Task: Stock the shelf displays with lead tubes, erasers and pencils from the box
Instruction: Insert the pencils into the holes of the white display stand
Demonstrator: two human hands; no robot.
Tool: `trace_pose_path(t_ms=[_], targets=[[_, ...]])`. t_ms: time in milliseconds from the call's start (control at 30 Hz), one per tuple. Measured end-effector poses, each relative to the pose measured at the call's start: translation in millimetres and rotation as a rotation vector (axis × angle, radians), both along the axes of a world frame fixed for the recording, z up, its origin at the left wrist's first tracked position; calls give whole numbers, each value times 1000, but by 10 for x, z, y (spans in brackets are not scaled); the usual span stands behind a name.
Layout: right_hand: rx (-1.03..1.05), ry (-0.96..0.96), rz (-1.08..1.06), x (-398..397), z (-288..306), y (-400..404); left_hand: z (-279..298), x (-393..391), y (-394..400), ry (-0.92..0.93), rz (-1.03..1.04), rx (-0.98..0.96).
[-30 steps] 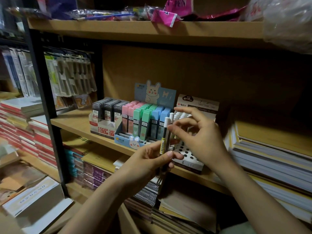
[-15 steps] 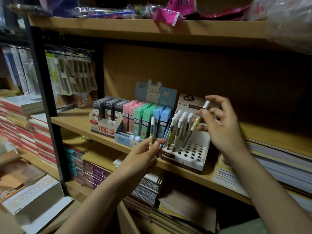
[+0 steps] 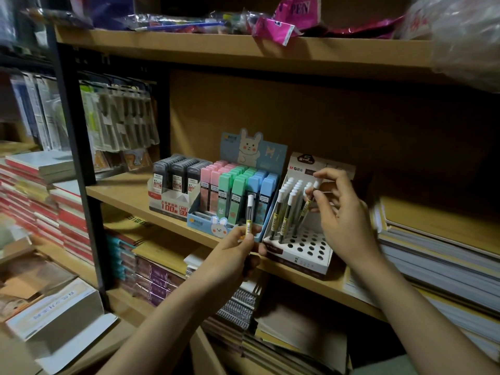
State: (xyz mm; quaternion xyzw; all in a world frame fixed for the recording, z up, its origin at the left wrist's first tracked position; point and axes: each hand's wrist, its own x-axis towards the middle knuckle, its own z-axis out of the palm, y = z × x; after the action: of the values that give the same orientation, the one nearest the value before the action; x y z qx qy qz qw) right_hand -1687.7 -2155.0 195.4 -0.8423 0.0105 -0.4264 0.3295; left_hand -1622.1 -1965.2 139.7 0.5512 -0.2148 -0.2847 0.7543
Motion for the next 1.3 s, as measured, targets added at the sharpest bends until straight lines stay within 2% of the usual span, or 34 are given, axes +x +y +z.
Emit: trace_pose_path(t_ms=[133,200,500,700,900,1000,1100,1200,1300], targets=[[7,21,37,-30,-7,5,-49,-32,-4,-195,129,163],[14,16,23,-17,-2,-1,-87,-65,-21,-265,138,186],[70,39,-44,56,58,-10,-91,-71,-117,-329,168,191],[116,74,-7,85,96,8,-81,-68,-107,-235,196,82],[54,121,-65,83,64,10,-39,-94,-78,-174,193,-7],[113,29,-93,32,98,37,-38,-105,-99,-158,188,-60],[179,-108,59,-67,159,111,-1,-151,-123,-205,147,-101],[264,0,284,-148,137,241,57,-200,-156,-252,120,-135],[258,31,338,-129,80,313,87,-222,-182,-260,107,-146]])
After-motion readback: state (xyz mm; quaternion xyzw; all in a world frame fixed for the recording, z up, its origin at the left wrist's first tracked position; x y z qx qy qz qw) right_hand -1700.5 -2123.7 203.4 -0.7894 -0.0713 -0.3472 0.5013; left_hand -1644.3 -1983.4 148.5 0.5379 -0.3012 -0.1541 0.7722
